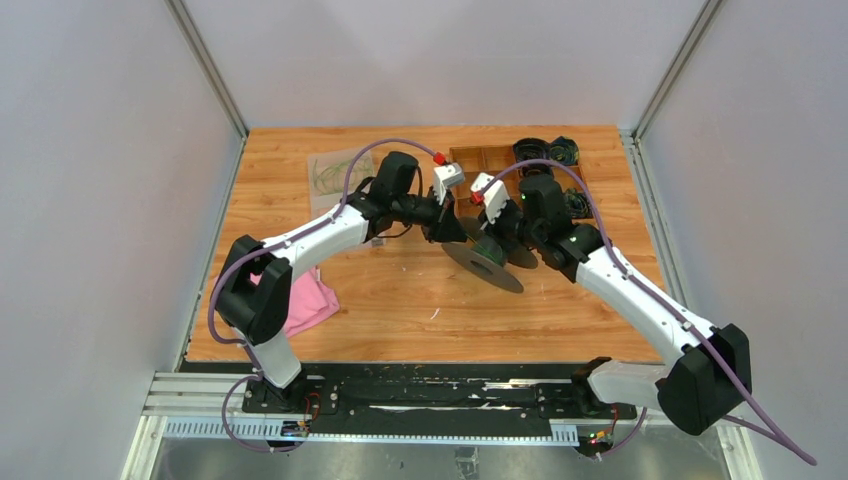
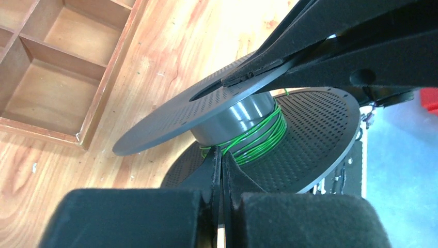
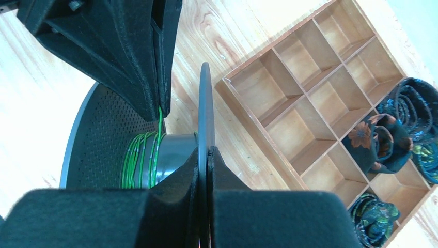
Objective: Wrap the cables
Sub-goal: Wrap the cable around the cable reel.
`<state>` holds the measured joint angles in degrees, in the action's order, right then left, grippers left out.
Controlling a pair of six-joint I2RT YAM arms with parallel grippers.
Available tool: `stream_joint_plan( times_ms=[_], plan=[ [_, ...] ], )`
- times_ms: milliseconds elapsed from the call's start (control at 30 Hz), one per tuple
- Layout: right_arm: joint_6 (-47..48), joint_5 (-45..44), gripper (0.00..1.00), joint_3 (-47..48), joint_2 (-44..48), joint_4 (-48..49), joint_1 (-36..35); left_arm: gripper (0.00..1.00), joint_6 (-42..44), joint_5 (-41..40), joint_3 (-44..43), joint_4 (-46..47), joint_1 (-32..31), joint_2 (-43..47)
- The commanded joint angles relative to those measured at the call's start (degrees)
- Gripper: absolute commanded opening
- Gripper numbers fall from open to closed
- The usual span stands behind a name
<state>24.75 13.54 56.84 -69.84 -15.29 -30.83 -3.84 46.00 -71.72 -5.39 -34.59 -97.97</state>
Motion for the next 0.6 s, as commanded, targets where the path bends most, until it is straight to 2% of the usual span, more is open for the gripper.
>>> stream_joint_plan(
  times_ms=[0,167,400,567],
  plan=[
    [-3.63,2.54,0.01,3.13,0.96,1.31,2.12,0.0,8.34,-1.26,-0.59,-3.1,0.75,0.71],
    [-5.4,4.23,0.01,3.39,0.3,1.78,2.81,0.0,14.95,-1.61,2.83,0.47,0.75,2.29],
    [-8.72,7.41,0.01,3.25,0.42,3.08,5.53,0.0,19.07,-0.2,8.23,8.16,0.75,4.41],
    [-9.74,9.91,0.01,3.78,-0.15,2.98,5.87,0.0,21.61,1.16,8.14,8.6,0.75,3.31]
  ],
)
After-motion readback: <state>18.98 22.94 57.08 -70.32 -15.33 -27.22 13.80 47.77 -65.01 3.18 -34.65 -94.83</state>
